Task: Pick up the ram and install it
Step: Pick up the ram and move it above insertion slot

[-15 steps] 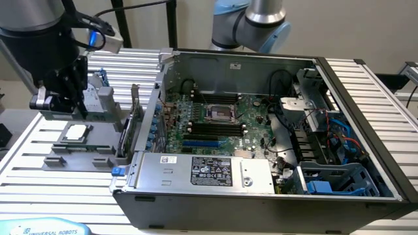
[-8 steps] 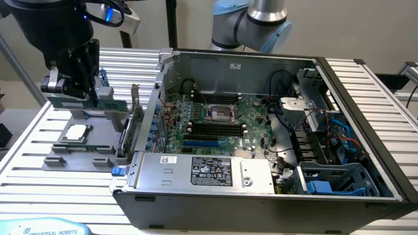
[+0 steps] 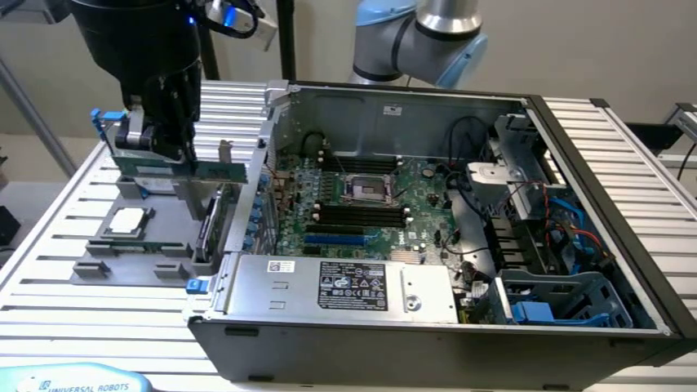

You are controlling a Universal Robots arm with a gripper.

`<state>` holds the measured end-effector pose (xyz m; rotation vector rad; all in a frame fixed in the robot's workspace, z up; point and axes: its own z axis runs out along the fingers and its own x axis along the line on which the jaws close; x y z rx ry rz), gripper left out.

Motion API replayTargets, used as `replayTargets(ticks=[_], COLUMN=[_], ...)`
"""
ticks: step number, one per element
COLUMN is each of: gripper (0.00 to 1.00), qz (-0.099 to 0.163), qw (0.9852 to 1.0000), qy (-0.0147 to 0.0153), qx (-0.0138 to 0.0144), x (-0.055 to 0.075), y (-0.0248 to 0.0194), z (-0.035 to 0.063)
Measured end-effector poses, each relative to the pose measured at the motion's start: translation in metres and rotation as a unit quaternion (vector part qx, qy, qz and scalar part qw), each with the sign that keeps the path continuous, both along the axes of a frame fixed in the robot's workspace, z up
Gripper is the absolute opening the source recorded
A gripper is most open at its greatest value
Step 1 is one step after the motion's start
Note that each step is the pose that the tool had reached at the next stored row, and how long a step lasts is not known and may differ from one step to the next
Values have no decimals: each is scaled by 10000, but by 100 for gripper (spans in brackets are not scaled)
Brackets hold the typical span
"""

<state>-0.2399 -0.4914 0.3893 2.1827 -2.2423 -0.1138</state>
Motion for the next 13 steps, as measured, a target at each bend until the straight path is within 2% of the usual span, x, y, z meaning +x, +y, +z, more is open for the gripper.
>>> replayTargets(ticks=[7,13], gripper=[13,13], qz=[0,0], qw=[10000,10000], qy=[0,0], qx=[26,36], x=[318,589], y=[0,0], z=[0,0])
